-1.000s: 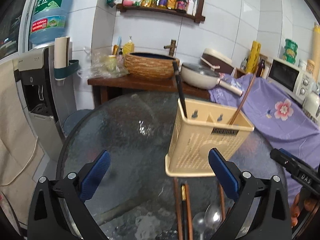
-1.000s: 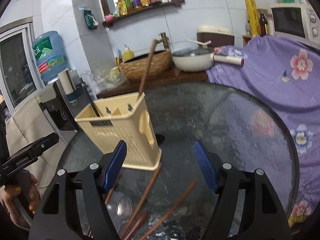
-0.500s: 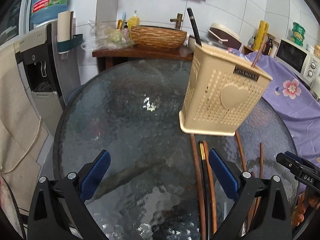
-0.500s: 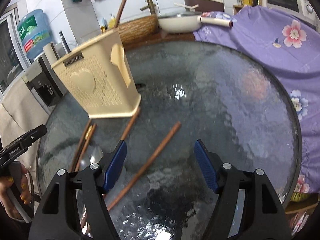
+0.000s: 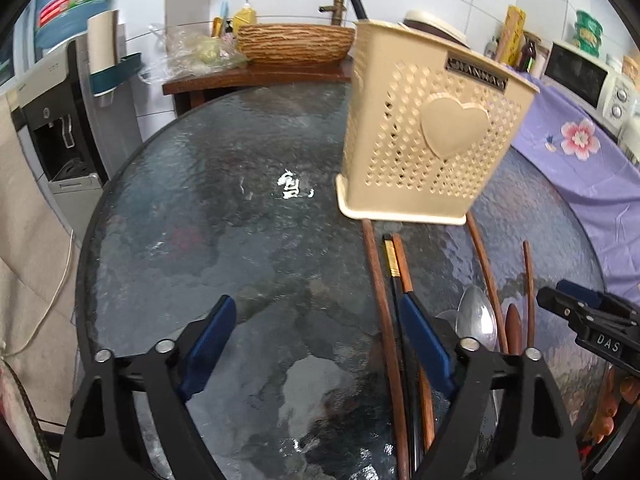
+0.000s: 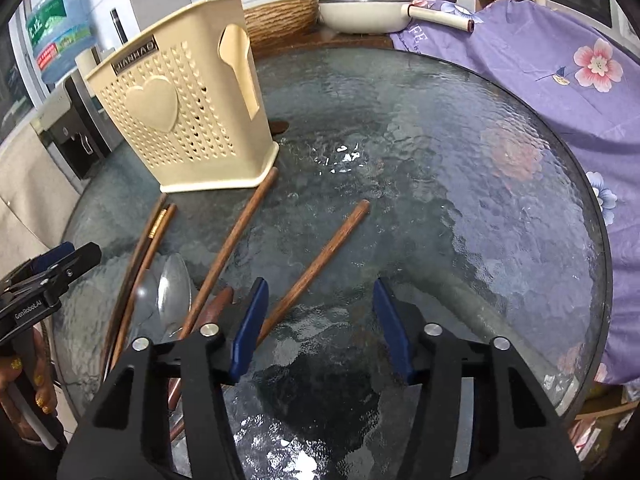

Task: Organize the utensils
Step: 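Withdraw both open tools back down toward the remaining chopsticks, then close the left tool on a wooden chopstick while the right tool grasps another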

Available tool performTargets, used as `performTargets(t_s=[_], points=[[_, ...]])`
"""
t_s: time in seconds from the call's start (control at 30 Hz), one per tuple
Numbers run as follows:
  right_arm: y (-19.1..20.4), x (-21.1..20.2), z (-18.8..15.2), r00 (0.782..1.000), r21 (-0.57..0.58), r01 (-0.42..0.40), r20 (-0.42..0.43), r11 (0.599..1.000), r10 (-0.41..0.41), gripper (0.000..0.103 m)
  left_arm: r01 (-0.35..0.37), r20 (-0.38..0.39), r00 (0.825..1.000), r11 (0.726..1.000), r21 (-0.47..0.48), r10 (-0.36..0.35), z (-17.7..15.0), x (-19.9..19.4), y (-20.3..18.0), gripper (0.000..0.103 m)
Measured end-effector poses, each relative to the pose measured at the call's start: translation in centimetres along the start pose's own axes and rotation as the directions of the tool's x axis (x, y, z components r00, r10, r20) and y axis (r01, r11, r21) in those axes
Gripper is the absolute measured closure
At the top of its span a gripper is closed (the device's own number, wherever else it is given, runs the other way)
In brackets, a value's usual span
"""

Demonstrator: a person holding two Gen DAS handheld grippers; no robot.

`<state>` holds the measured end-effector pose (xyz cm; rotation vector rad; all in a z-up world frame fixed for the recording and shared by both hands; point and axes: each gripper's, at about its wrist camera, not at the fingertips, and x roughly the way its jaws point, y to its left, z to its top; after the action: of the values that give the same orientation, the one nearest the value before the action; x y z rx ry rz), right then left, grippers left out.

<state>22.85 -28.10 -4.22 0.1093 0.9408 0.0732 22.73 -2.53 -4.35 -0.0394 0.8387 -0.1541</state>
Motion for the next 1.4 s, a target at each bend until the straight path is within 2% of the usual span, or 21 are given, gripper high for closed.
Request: performTargets(t_s=[0.17,0.27,0.5,0.67,0.77,0.97,1.13,1.3,1.4], points=[[0.1,0.9,0.3,0.999,-0.006,0.02,-0.025,1.0,-0.02,0.055,0.006,-0.031,0.999,0.999,0.039,-0.005,0.3,1.1,-1.3,0.038],[0.2,1.1,0.4,0.999,-0.01,0.028,-0.022,1.0,-0.028,0.056,0.021,-0.049,0.999,0.999,0.041,-0.019,0.5,1.7,-1.6,0.041],[0.8,1.8,1.1,0.998,-0.042,0.059,-0.024,0.997,-0.06,0.06,0.006,-0.066,0.998,0.998,0.067,-0.001,0.5,2.6,-2.1,0.047],[1.5,2.5,1.8,0.997,-0.113,0.075,-0.026,0.991,-0.079,0.074,0.005,-0.07,0.998,0.998,0.058,-0.001,0.8,2.8,-1.8,0.048],[1.4,2.7,2.3,0.997,-0.145,0.053,-0.04,0.988,-0.059,0.081,0.003,-0.073,0.997,0.998,0.062,0.001,0.9,3.1,-1.8,0.048],[1.1,3.0,2.9,0.997,-0.18,0.037,-0.056,0.983,-0.048,0.081,0.01,-0.084,0.996,0.997,0.077,-0.003,1.2,3.7,-2.3,0.05],[1.0,3.2,3.3,0.998,-0.187,0.028,-0.058,0.982,-0.039,0.081,-0.011,-0.085,0.996,0.995,0.102,0.019,1.1,3.9,-2.5,0.052],[0.4,3.3,3.8,0.997,-0.162,0.001,-0.078,0.987,-0.014,0.082,-0.028,-0.088,0.995,0.993,0.11,0.038,1.3,3.9,-1.8,0.061],[0.7,3.6,4.1,0.997,-0.164,0.009,-0.08,0.986,-0.022,0.082,-0.036,-0.098,0.994,0.993,0.111,0.047,1.9,4.3,-1.5,0.061]])
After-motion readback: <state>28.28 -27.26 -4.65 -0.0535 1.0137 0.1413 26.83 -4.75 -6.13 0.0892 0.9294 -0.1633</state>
